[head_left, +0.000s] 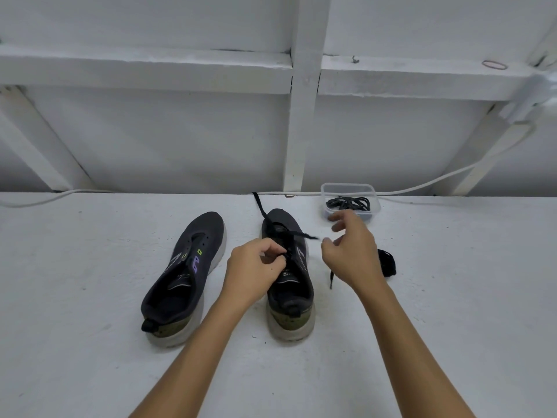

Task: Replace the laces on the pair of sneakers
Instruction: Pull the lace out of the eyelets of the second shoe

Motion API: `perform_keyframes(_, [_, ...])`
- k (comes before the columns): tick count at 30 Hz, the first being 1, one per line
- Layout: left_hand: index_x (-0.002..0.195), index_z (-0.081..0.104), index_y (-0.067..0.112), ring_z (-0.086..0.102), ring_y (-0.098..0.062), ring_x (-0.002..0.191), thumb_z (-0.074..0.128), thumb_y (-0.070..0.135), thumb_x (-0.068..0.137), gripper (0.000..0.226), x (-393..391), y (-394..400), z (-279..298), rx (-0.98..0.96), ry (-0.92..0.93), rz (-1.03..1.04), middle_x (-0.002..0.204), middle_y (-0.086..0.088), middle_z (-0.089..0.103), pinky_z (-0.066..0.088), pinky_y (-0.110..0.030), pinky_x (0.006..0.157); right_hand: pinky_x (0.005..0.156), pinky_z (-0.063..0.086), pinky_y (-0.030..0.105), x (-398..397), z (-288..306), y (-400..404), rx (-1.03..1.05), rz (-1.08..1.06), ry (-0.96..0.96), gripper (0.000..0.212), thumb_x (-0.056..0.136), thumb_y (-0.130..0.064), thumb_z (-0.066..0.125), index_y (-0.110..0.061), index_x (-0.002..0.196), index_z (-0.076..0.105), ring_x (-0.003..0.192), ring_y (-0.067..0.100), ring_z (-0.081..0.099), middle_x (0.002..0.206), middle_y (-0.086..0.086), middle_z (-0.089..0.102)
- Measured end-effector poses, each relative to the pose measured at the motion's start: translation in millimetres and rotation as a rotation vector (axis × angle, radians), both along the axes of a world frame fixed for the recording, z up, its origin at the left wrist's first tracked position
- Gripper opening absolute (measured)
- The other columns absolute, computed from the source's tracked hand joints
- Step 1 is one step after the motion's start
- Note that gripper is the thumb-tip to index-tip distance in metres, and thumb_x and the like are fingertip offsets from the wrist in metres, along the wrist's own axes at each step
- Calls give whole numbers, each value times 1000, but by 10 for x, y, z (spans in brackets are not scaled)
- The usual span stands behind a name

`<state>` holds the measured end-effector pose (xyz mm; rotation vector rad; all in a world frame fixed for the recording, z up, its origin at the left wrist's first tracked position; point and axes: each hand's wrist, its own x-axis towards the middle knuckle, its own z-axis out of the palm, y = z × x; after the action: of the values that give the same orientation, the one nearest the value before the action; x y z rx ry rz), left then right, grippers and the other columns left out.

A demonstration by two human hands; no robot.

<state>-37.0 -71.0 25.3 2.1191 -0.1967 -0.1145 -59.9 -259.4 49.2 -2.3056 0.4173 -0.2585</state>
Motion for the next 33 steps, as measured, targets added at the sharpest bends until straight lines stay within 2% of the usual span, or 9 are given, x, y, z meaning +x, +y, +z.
perform_keyframes(4, [87, 76, 27, 67, 5, 78, 77, 20, 85, 7, 19, 0, -12, -88, 97, 34, 85, 17, 74, 49, -10, 70, 68, 45, 20, -77, -37, 23, 46, 268, 266, 3, 82, -30, 74, -30, 84, 71, 72, -2, 62, 83, -17, 71])
perform_keyframes(5, [88, 77, 26, 68, 5, 79, 78, 20, 85, 7, 25, 8, -14, -128, 138, 45, 85, 16, 75, 49, -10, 71, 67, 45, 19, -96, -72, 45, 56, 305, 289, 8, 80, -35, 78, -30, 82, 72, 71, -3, 62, 81, -18, 71])
perform_keyframes(8, [90, 79, 24, 70, 1, 85, 78, 15, 84, 10, 25, 36, -14, -264, 253, 22, 87, 11, 77, 50, -10, 73, 68, 51, 21, -93, -180, 127, 14, 274, 235, 25, 73, -45, 85, -29, 82, 68, 74, 1, 65, 79, -15, 70])
perform_keyframes(11, [89, 79, 23, 69, 5, 81, 78, 13, 85, 11, 42, 59, 2, -328, 317, 14, 87, 12, 77, 47, -7, 65, 70, 52, 27, -88, -242, 233, -51, 212, 160, 23, 76, -41, 79, -28, 83, 62, 75, 7, 65, 75, -13, 69])
perform_keyframes(19, [92, 71, 21, 61, 8, 62, 68, 19, 93, 4, 89, 76, 1, -232, 301, 29, 90, 9, 71, 45, -9, 58, 65, 46, 29, -134, -291, 421, -114, 95, 57, 20, 86, -42, 64, -24, 82, 59, 69, 15, 61, 67, -10, 65])
perform_keyframes(23, [88, 66, 21, 60, 6, 63, 62, 20, 96, 9, 102, 71, 11, -247, 358, 26, 85, 11, 66, 43, -10, 56, 54, 38, 29, -114, -256, 431, -55, 59, 18, 22, 91, -33, 58, -20, 74, 54, 60, 15, 56, 62, -5, 60])
perform_keyframes(27, [81, 63, 19, 64, -17, 98, 51, 19, 93, 18, 140, 73, 39, -357, 533, 39, 88, 4, 67, 50, -43, 84, 60, 39, 24, -76, -238, 409, 290, 42, 42, 18, 90, -21, 61, -14, 73, 61, 60, 10, 49, 60, -4, 55])
perform_keyframes(30, [72, 61, 20, 60, -14, 91, 47, 15, 89, 23, 159, 74, 106, -526, 611, 42, 80, 7, 65, 43, -42, 83, 66, 38, 30, -53, -170, 350, 752, 64, 112, 16, 92, -16, 62, -8, 80, 70, 68, 14, 47, 68, 1, 54])
perform_keyframes(33, [64, 55, 22, 53, -14, 81, 50, 20, 74, 12, 218, 150, 213, -735, 646, -22, 73, 6, 59, 35, -46, 83, 66, 33, 32, -61, -118, 249, 1180, 100, 147, 14, 85, -24, 62, -17, 73, 67, 67, 13, 46, 83, 4, 62])
